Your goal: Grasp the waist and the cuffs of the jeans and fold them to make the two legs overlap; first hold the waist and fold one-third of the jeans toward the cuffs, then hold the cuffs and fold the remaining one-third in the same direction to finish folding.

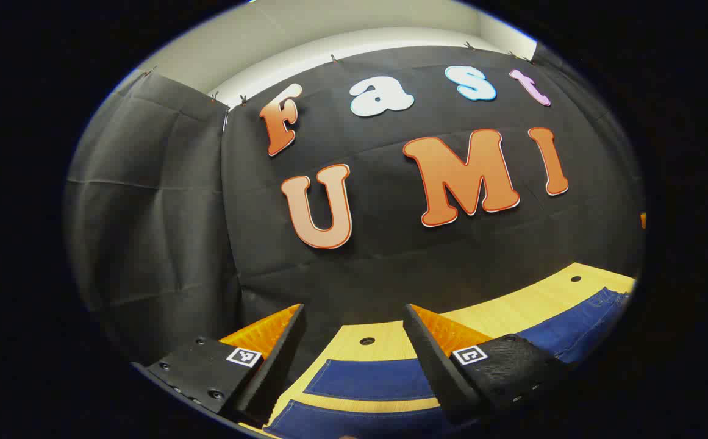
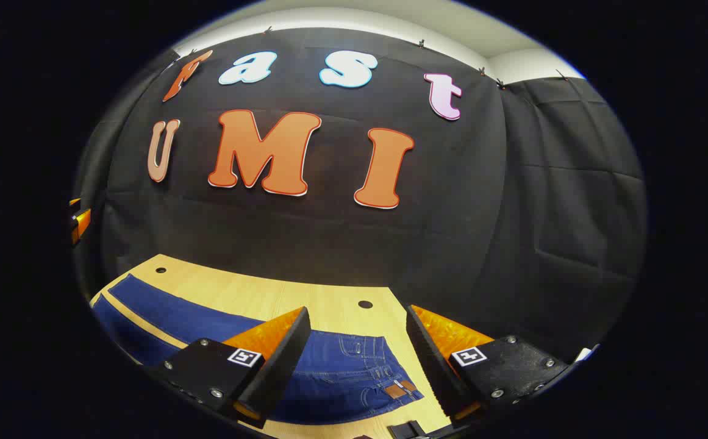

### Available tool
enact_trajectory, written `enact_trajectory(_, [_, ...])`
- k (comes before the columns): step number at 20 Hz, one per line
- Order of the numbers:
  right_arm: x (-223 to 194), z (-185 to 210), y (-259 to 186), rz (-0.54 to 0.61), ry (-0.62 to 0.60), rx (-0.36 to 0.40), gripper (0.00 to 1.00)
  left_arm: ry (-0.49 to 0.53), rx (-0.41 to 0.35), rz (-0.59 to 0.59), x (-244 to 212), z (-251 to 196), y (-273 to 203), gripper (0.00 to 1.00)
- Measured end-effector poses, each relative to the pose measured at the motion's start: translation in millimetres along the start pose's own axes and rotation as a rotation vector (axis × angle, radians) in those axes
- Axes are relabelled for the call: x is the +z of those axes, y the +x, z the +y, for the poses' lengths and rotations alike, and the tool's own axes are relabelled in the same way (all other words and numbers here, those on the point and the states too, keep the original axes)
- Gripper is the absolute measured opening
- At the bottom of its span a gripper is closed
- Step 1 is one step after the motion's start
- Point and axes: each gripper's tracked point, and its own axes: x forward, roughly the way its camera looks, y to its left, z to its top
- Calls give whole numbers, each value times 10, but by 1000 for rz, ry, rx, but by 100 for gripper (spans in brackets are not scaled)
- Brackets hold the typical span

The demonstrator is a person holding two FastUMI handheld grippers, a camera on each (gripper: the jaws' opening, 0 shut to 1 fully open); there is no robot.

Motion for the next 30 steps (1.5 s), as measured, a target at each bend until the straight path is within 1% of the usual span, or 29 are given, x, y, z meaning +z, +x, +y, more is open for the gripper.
enact_trajectory(2, [-25,-1,43,12,9,-21,97,9,-17,8,-46,-12,-3,100])
enact_trajectory(4, [-42,101,81,17,21,-11,98,6,-29,5,-80,-25,70,100])
enact_trajectory(6, [-136,179,145,47,14,-16,97,3,-33,24,-177,-44,194,100])
enact_trajectory(7, [-140,209,160,52,18,-21,98,19,-24,17,-160,-11,247,100])
enact_trajectory(8, [-112,278,172,44,33,-12,98,18,-14,-8,-90,35,284,98])
enact_trajectory(9, [-77,342,190,32,40,-5,98,8,-6,-35,-25,56,320,100])
enact_trajectory(10, [-42,404,198,23,41,6,97,-8,-3,-53,-4,67,340,100])
enact_trajectory(11, [-19,454,198,14,36,12,97,-9,-9,-50,-28,31,369,100])
enact_trajectory(12, [52,473,196,-5,36,11,98,-13,-18,-51,-51,-1,388,98])
enact_trajectory(15, [170,553,217,-35,72,23,98,-26,-78,-55,-15,-186,414,98])
enact_trajectory(16, [197,564,229,-42,76,20,98,-20,-86,-55,-7,-198,405,98])
enact_trajectory(17, [216,552,241,-49,78,16,98,-18,-93,-62,17,-205,405,100])
enact_trajectory(20, [160,495,273,-31,80,8,98,-26,-96,-40,-75,-175,412,100])
enact_trajectory(21, [127,424,284,-24,73,-5,98,-25,-85,-25,-134,-118,421,98])
enact_trajectory(22, [92,362,298,-14,65,-17,97,-27,-76,-11,-183,-52,421,100])
enact_trajectory(23, [35,300,312,0,58,-27,97,-30,-63,3,-241,20,420,98])
enact_trajectory(24, [-18,239,326,16,47,-36,97,-29,-57,24,-316,81,404,98])
enact_trajectory(25, [-76,165,333,34,36,-46,97,-26,-48,50,-406,146,388,100])
enact_trajectory(26, [-131,114,336,50,25,-53,97,-19,-36,79,-517,220,372,98])
enact_trajectory(30, [-331,-43,370,112,20,-64,97,-1,4,175,-889,479,236,98])
